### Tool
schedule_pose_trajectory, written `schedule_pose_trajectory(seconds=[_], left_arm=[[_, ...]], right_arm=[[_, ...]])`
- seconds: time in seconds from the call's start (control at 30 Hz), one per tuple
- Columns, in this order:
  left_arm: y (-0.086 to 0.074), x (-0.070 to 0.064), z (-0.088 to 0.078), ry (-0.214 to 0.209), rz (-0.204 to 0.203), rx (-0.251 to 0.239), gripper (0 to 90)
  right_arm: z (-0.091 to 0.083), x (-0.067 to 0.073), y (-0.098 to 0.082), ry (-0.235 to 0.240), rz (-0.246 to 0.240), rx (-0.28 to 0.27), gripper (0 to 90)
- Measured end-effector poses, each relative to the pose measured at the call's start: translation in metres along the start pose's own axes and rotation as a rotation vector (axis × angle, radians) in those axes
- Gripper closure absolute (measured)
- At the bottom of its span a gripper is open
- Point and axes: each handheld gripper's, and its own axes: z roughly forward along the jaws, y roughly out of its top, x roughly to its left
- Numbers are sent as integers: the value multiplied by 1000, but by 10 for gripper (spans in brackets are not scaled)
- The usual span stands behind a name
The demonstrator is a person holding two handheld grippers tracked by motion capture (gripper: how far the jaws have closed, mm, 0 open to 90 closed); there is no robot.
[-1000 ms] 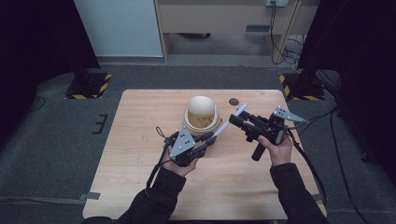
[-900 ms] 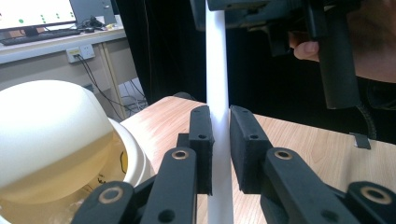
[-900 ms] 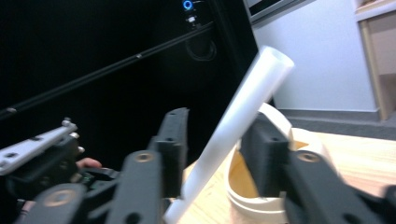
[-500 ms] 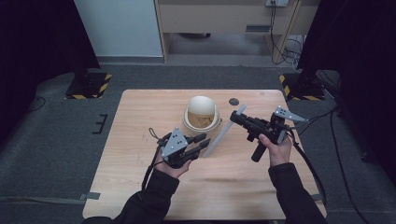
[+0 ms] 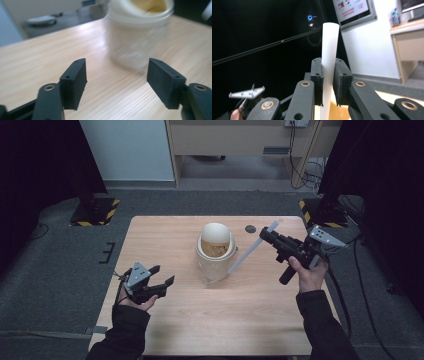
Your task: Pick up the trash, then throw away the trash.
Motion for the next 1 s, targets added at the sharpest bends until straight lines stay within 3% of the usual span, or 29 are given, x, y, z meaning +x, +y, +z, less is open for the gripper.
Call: schedule_pose_trajectory(seconds=[0.03,0.1,0.27,0.3,0.5,0.77,1.0], left_arm=[[0,0,0,0,0,0,278],[-22,15,-1,51,-41,32,260],[-37,33,2,101,-83,103,236],[-40,38,3,109,-113,118,235],[-42,37,7,93,-110,128,229],[-47,40,15,80,-112,182,228],[-48,40,16,75,-108,187,225]], right_arm=[[0,0,0,0,0,0,799],[3,2,8,-9,-26,-23,799],[13,7,17,-28,-87,-37,799],[19,10,20,-26,-108,-45,799],[31,16,22,-25,-136,-46,799],[47,23,20,-31,-181,-48,799],[60,24,16,-35,-196,-48,799]])
